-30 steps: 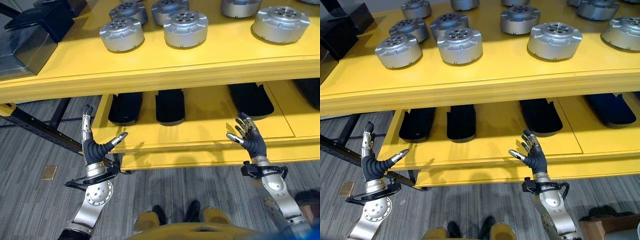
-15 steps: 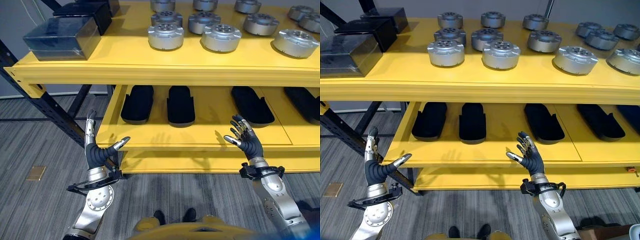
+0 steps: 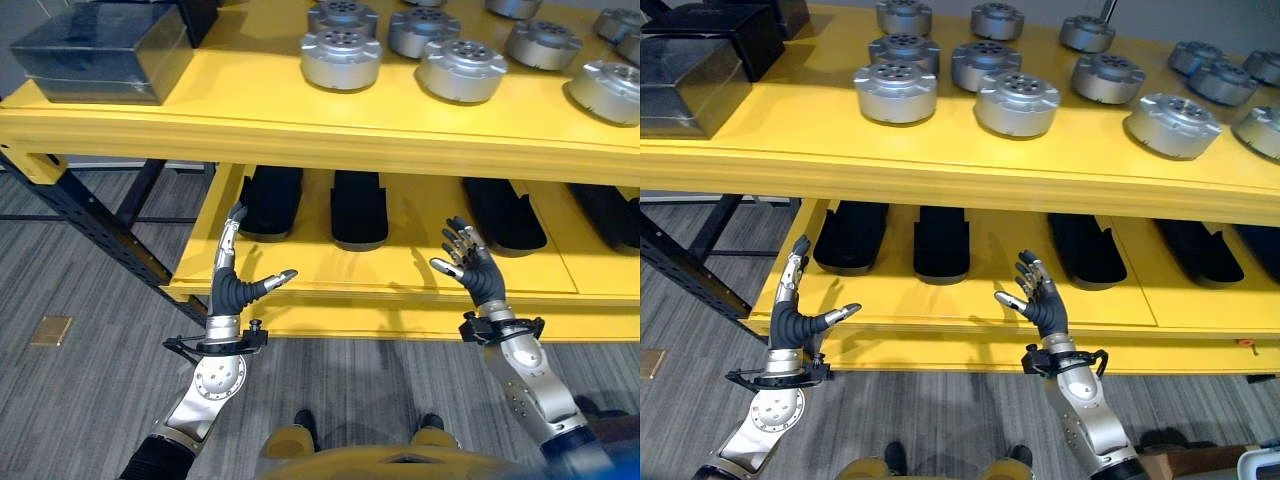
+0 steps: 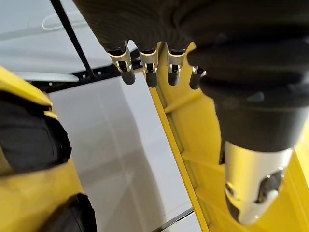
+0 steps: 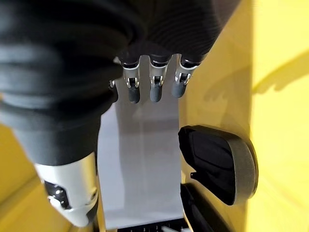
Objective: Move parts from the plastic box to the shelf.
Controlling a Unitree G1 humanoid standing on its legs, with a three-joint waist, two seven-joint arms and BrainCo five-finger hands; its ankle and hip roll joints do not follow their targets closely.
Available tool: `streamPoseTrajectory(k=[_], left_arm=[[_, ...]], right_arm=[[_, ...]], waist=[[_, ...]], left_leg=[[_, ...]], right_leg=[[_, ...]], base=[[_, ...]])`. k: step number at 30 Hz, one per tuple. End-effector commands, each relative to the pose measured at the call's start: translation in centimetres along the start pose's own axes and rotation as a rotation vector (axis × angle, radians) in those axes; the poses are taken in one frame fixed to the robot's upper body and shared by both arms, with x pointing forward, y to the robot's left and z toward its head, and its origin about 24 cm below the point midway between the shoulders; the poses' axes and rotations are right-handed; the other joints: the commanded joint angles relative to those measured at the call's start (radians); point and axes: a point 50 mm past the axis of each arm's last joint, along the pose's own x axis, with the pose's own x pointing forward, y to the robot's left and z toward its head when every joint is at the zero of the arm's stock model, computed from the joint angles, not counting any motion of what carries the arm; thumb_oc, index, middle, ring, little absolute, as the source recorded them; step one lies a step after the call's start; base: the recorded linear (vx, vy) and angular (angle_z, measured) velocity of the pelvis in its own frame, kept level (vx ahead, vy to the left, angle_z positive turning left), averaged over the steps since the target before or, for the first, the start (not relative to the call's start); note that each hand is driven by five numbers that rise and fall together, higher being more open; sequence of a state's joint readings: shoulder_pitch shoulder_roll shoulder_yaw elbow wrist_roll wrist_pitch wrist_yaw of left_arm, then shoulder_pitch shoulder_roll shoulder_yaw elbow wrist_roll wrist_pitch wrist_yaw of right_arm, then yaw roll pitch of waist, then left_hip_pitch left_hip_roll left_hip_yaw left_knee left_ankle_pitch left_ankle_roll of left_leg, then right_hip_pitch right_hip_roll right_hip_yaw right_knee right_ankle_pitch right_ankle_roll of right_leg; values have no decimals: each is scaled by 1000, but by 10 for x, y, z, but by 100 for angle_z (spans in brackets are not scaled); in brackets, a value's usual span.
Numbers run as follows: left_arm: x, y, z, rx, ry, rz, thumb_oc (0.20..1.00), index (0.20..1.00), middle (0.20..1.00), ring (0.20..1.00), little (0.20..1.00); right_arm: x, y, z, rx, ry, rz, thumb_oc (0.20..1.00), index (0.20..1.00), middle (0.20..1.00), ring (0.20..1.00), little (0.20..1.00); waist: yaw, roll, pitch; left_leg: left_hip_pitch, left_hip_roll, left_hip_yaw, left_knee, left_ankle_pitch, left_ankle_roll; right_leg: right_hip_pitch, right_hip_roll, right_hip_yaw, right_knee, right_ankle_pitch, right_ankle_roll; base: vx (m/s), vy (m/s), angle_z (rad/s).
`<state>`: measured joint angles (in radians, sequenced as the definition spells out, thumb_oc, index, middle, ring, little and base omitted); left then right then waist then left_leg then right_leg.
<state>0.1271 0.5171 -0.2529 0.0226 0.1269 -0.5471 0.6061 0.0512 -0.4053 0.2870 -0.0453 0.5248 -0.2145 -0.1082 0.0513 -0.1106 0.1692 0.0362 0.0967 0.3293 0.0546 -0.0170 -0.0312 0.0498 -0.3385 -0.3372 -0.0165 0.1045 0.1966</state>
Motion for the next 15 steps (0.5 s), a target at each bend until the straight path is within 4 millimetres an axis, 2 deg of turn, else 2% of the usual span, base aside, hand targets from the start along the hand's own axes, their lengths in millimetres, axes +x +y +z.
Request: streamPoseTrajectory(k=[1,4,7,11,15], left_arm=[[10,6,18,-101,-67,46,1000,1000,1000,1000,1000],[5,0,11,-124,10,29,1000,1000,1000,1000,1000],[-1,-6,8,-115,21,15,1000,1000,1000,1000,1000],[-5,-10,11,-123,0,30,1000,1000,1000,1000,1000],[0,-12,13,-133,-36,48,1000,1000,1000,1000,1000]], right_arm=[[15,-1,43,-23,-189,51,1000,1000,1000,1000,1000],[14,-2,39,-25,-144,50,1000,1000,1000,1000,1000],[11,-3,36,-31,-123,64,1000,1000,1000,1000,1000],[8,-2,34,-42,-103,69,1000,1000,1000,1000,1000],[6,2,31,-40,-108,91,1000,1000,1000,1000,1000]], waist=[[8,27,4],[2,33,-1],[-4,30,-7],[-12,29,-6],[-21,28,2]], left_leg=[[29,49,30,64,-62,15],[46,77,41,50,-36,-7],[55,85,45,36,-25,-16],[58,90,45,36,-22,-22],[47,90,41,58,-33,-22]], right_leg=[[17,57,-31,69,-8,-5],[45,75,-48,68,-51,-24],[55,82,-58,69,-65,-36],[58,89,-58,77,-84,-51],[48,95,-47,93,-95,-57]], base=[[33,-160,-26],[84,-91,-24],[84,-39,-14],[71,6,-1],[48,10,4]])
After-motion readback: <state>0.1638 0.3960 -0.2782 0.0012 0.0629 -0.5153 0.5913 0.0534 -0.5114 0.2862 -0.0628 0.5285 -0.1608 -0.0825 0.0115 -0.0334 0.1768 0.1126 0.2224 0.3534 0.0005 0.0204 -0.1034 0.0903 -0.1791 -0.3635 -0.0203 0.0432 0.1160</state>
